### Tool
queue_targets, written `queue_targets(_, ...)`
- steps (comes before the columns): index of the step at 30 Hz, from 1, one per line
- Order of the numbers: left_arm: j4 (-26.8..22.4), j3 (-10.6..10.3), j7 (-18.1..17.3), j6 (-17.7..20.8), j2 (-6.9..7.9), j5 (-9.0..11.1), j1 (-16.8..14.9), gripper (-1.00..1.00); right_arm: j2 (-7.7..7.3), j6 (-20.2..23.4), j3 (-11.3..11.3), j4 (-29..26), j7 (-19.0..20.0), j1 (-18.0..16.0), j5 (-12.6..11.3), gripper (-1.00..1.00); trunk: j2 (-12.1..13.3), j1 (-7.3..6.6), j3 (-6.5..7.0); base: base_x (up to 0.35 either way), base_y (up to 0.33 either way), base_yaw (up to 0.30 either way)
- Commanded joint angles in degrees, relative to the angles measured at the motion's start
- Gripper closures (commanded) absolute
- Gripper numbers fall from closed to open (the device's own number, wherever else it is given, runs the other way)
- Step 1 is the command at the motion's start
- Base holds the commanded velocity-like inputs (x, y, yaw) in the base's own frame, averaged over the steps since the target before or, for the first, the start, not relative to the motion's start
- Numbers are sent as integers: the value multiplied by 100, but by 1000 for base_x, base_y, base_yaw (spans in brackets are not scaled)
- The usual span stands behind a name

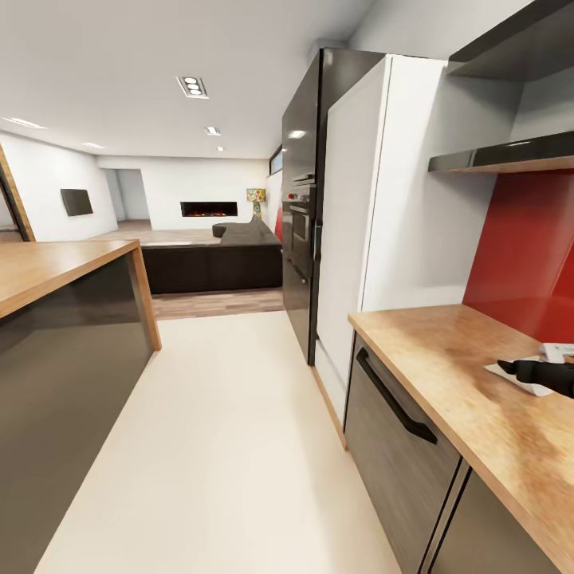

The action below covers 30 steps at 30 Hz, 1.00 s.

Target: Set up a coffee station on the kitchen countertop: keep the coffee maker on the countertop, move the bottle of coffee from the kitchen shelf to the counter next to the coffee maker, place a paper coffee filter on top of the coffee maker, put the saucer next to the coffee maker with the coffee cup on the saucer, and place the electric kettle next to the coffee maker.

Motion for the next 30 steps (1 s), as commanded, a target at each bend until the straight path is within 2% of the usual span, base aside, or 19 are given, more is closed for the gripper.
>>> queue_targets(1, -8, -5, 1, -6, 0, 35, 2, -100, 6, 26, -38, -10, 52, -4, 60, -100, -3, 0, -5, 0, 0, 0)
queue_targets(5, 2, 59, 0, -7, -90, 71, 2, -100, 106, 33, -35, -31, 151, -4, -41, -100, -3, 0, -5, 0, 0, 0)
queue_targets(9, 2, 59, 0, -7, -90, 71, 2, -100, 236, 33, -35, -31, 280, -4, -91, -100, -3, 0, -5, 0, 0, 0)
queue_targets(13, 2, 59, 0, -7, -90, 71, 2, -100, 242, 33, -35, -31, 401, -4, -91, -100, -3, 0, -5, 0, 0, 0)
queue_targets(23, 0, 62, -2, -9, -95, 72, 2, -100, 242, 32, -32, -20, 367, -4, -76, -100, -3, 0, -5, 0, 0, 0)
queue_targets(27, -6, 117, -2, -21, -226, 75, 2, -100, 373, 29, -22, -7, 239, -4, -18, -100, -3, 0, -5, 0, 0, 0)
queue_targets(30, -7, 128, -2, -23, -260, 76, 2, -100, 470, 29, -25, -5, 143, -4, -4, -100, -3, 0, -5, 0, 0, 0)
